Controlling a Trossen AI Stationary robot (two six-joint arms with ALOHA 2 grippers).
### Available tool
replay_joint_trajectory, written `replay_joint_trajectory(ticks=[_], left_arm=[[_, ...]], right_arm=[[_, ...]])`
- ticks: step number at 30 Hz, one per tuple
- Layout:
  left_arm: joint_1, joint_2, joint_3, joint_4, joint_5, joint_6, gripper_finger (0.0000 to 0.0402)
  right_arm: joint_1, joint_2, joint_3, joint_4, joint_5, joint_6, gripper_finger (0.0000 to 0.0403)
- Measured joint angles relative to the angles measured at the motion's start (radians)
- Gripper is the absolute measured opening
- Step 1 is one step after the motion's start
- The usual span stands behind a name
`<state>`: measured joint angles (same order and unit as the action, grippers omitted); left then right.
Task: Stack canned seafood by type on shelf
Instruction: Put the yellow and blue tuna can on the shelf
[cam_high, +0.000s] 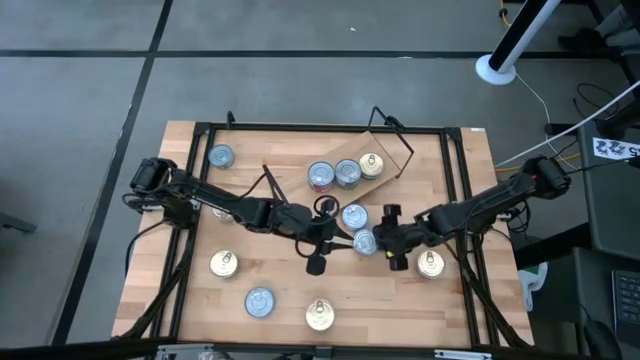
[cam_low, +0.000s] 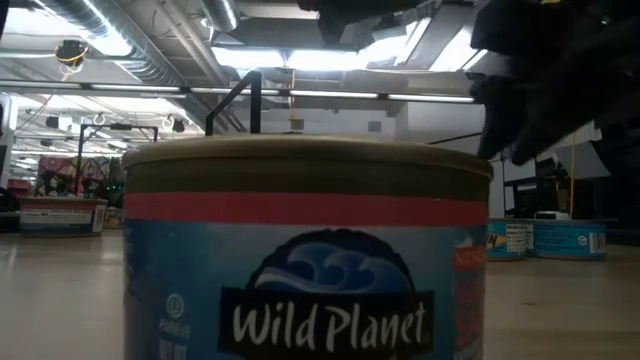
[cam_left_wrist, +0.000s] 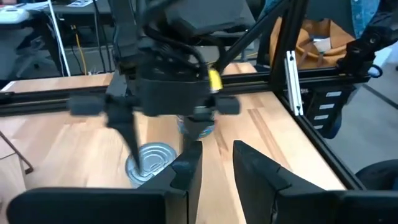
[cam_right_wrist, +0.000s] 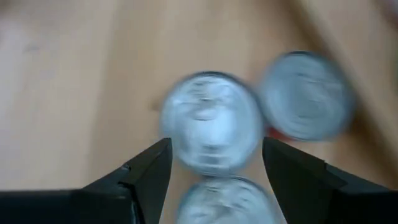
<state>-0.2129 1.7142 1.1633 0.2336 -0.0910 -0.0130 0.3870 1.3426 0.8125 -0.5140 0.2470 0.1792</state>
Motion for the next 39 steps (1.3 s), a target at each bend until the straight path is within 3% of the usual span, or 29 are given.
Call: replay_joint_trajectory(ticks=[4, 12, 18, 39], left_arm=[[0.004, 0.000, 0.000, -0.021, 0.000, -0.003, 0.0086], [0.004, 0.000, 0.000, -0.062, 0.000, -0.012, 0.0086], [0.003, 0.000, 0.000, -0.087, 0.000, -0.013, 0.0086], [0.003, 0.000, 0.000, -0.095, 0.001, -0.014, 0.0086]], right_arm=[[0.000, 0.033, -0.022, 0.036, -0.082, -0.030, 0.0250], [0.000, 0.105, -0.024, 0.055, -0.084, -0.206, 0.0250], [0.000, 0.156, -0.024, 0.059, -0.109, -0.241, 0.0243], [0.000, 0.222, -0.021, 0.101, -0.056, -0.243, 0.0070]])
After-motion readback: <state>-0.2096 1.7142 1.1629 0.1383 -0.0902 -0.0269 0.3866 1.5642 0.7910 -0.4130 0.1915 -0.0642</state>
